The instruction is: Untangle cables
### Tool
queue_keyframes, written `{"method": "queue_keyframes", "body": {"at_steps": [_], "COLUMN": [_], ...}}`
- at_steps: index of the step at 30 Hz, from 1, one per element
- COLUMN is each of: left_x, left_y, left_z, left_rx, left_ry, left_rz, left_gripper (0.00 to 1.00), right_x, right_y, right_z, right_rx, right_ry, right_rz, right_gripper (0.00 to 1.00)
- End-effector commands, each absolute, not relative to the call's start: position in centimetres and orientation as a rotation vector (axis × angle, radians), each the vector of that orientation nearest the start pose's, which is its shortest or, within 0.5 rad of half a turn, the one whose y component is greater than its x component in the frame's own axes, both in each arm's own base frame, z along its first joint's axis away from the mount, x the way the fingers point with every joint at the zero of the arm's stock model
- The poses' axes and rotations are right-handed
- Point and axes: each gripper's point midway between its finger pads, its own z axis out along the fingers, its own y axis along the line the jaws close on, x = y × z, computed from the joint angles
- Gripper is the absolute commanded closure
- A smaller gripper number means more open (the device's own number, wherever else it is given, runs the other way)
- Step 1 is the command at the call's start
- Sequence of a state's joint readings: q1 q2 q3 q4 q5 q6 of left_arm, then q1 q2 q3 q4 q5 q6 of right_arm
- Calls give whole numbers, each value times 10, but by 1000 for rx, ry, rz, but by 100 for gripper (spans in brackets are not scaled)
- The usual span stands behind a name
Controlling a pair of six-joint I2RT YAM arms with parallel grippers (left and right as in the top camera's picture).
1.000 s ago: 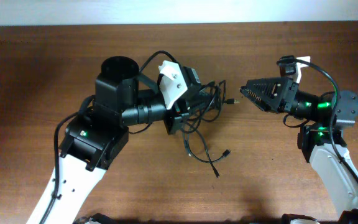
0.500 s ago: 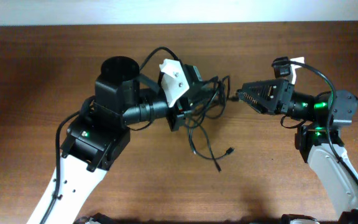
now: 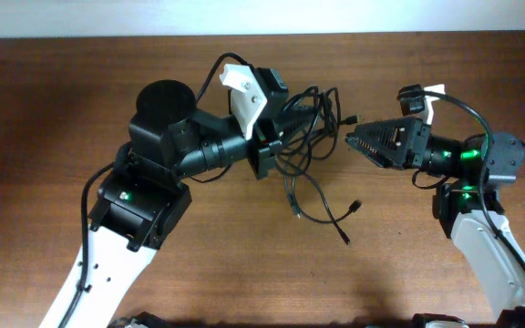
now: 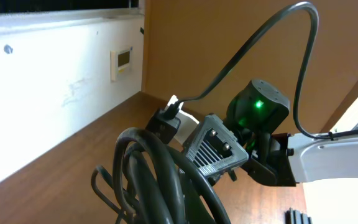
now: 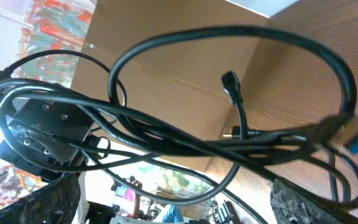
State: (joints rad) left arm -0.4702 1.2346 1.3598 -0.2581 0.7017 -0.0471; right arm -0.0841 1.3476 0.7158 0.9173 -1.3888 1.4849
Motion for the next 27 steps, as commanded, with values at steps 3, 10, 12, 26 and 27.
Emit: {"method": "queue_keyframes", "body": {"at_steps": [3, 10, 12, 26, 27], "left_x": [281, 288, 288, 295, 297], "left_y": [-272, -285, -291, -298, -299], "left_z": [432, 401, 394, 408, 411], "left_rx": [908, 1053, 1079, 1092, 1087], "left_ry": [1504, 1500, 1504, 1391, 1375], "left_rz": [-964, -914, -953, -948, -938], "left_gripper": [100, 100, 100, 100, 100], "right_x": [312, 323, 324, 334, 336], "right_y": [144, 140, 140, 136, 135], "right_z": [305, 309, 309, 311, 312], "right_rx": [-24, 315, 384, 667, 679], "right_ry": [1910, 1942, 1953, 1923, 1909], "right_rz": [1940, 2090, 2128, 2231, 2227], "right_gripper": [8, 18, 18, 1, 1]}}
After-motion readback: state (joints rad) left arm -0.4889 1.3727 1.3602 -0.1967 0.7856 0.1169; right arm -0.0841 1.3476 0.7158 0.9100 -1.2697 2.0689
